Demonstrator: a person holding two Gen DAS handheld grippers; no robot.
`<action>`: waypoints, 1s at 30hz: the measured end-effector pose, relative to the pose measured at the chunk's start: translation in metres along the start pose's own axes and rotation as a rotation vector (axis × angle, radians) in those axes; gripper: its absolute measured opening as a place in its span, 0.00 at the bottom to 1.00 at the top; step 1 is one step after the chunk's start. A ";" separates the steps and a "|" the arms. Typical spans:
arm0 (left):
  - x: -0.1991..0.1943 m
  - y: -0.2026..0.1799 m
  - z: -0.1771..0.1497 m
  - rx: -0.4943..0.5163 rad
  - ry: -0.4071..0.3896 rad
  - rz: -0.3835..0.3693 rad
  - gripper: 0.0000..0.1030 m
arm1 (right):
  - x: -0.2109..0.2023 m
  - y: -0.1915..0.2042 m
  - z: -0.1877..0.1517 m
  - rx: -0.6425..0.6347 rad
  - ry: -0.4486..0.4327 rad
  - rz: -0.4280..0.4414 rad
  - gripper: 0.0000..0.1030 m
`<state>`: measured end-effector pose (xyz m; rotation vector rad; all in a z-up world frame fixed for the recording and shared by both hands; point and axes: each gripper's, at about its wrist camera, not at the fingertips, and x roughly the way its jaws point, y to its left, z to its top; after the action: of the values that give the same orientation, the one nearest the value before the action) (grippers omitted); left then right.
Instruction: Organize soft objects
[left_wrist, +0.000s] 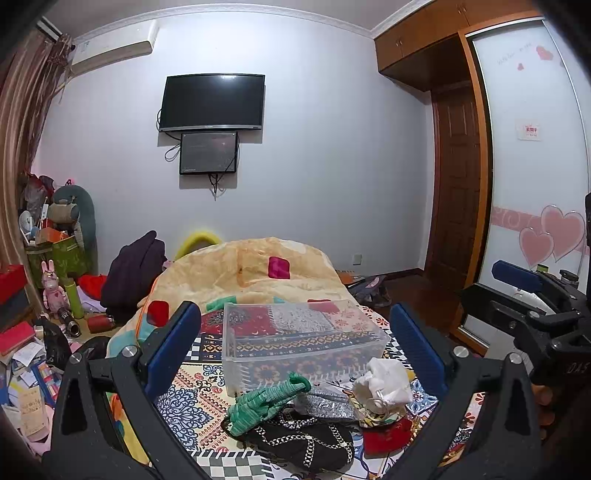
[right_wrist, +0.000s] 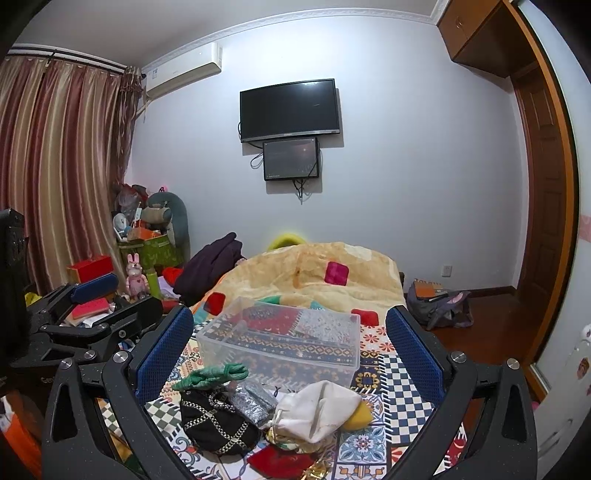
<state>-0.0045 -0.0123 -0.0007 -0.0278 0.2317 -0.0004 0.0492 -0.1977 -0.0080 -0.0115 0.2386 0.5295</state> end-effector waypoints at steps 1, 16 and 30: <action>0.000 0.000 0.000 -0.001 0.000 0.000 1.00 | 0.000 0.000 0.000 0.000 0.000 0.000 1.00; 0.000 0.000 0.000 -0.001 0.000 -0.001 1.00 | -0.001 0.002 0.001 0.004 -0.004 0.003 1.00; 0.000 0.001 0.001 -0.003 -0.001 -0.001 1.00 | -0.002 0.003 0.002 0.009 -0.007 0.007 1.00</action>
<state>-0.0044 -0.0113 0.0005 -0.0309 0.2312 -0.0010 0.0469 -0.1960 -0.0057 -0.0006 0.2341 0.5351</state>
